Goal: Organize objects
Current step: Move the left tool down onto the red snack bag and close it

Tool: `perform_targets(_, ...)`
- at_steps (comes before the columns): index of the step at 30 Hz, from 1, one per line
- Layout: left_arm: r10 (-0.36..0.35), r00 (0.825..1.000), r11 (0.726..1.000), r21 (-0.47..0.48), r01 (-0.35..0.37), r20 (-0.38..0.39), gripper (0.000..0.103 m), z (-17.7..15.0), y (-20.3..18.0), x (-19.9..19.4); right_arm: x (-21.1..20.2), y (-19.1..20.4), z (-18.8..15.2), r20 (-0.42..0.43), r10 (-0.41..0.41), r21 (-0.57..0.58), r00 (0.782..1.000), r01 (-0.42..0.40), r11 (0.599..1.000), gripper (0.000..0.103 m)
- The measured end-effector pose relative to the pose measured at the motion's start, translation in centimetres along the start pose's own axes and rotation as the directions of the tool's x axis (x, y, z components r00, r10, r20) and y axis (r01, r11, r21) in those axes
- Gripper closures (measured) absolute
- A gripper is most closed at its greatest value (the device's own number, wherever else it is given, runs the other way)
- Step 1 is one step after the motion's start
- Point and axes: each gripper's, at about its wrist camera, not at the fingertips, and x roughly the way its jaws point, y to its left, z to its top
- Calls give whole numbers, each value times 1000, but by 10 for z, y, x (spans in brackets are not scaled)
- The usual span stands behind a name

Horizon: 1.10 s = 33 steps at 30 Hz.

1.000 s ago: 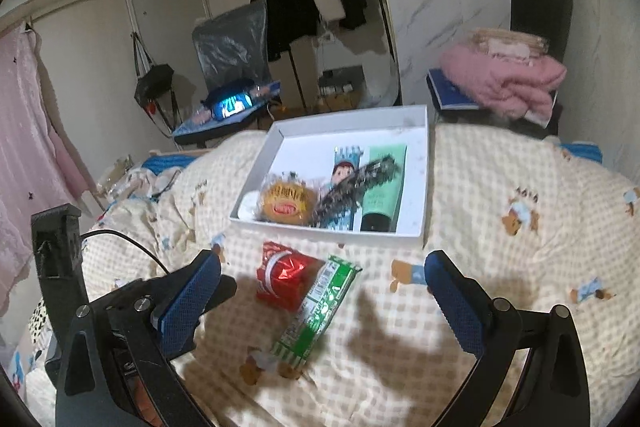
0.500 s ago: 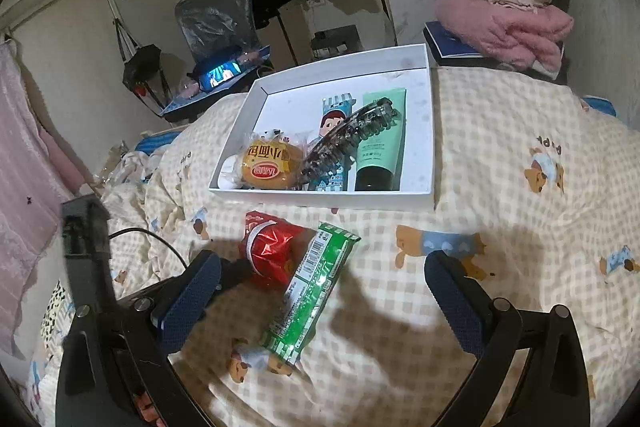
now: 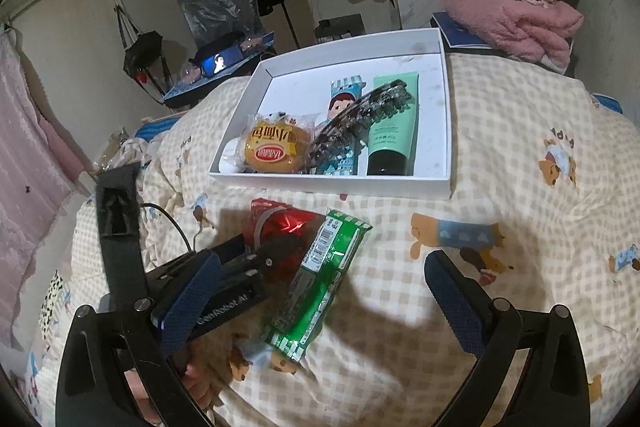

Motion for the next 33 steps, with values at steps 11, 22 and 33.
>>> perform_targets(11,-20,1000,999,-45,19,-14,42,2,9,0,0,2,0,-6,3,-9,1000,-3,1000,1)
perform_targets(22,-41,988,997,-56,50,149,43,4,9,-44,13,-6,-5,-47,72,26,996,-71,997,23)
perform_targets(33,-29,992,998,-44,34,123,43,4,7,-34,50,-19,-20,-180,141,122,974,-121,985,36)
